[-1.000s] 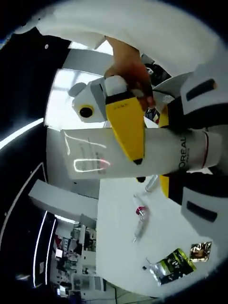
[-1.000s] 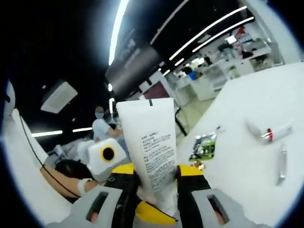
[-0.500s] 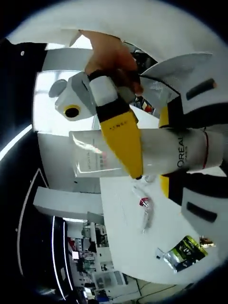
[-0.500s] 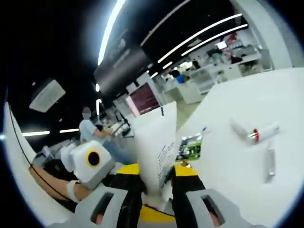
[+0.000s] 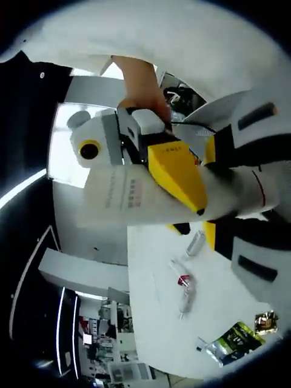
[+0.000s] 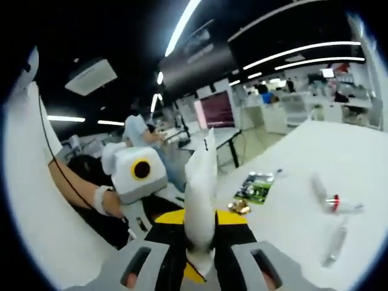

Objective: Arrange the skincare products in the storage area until every visible bottle or jar stands upright without overlapping.

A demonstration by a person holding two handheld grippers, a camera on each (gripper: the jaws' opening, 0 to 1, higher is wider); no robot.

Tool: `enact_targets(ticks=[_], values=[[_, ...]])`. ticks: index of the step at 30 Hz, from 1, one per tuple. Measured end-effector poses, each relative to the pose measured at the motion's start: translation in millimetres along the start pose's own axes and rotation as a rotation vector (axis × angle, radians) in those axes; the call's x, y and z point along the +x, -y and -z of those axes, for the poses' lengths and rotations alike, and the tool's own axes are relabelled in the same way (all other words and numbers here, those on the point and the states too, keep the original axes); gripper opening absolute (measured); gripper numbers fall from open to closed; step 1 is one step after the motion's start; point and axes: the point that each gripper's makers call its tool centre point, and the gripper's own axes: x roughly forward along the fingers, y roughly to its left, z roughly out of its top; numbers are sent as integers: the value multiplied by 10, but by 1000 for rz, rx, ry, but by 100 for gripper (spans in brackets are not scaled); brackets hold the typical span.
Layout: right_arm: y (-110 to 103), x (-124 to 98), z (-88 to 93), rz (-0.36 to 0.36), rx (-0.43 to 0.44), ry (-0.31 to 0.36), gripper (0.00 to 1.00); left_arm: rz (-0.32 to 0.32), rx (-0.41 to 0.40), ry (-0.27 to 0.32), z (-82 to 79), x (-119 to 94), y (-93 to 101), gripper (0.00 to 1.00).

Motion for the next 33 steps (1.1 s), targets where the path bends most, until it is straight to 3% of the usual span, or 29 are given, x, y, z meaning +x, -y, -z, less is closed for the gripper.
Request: enact_targets(ticks=[4,11,16,19,22,28,30,32,33], values=[[-151,-29,-12,-97,-80,-24,10,53,-15,19,-27,-9,98,25],[-140,9,-11,-113,-89,-39,11,27,11,17,-28,-9,71,24],[-104,47,-40,-90,-33,-18,12,1,4,12,-33,-48,24,23],[-45,54,-45,-48,-38,-26,14,-44,41,14,-41,-39,-26,23],[45,75,-57,7,35,7,16,-89,43,9,-35,-53,-116,23],[205,140,-65,194,104,36,21,-182,-7,-3,-9,-88,-305,22],[245,152,-70,253,168,56,23,-225,-3,3,-19,-109,-371,22],[253,168,-138,271,260,119,30,-266,12,-7,4,-99,-425,22],[175,201,-166,226,300,133,38,-284,18,-21,23,-93,-451,22]])
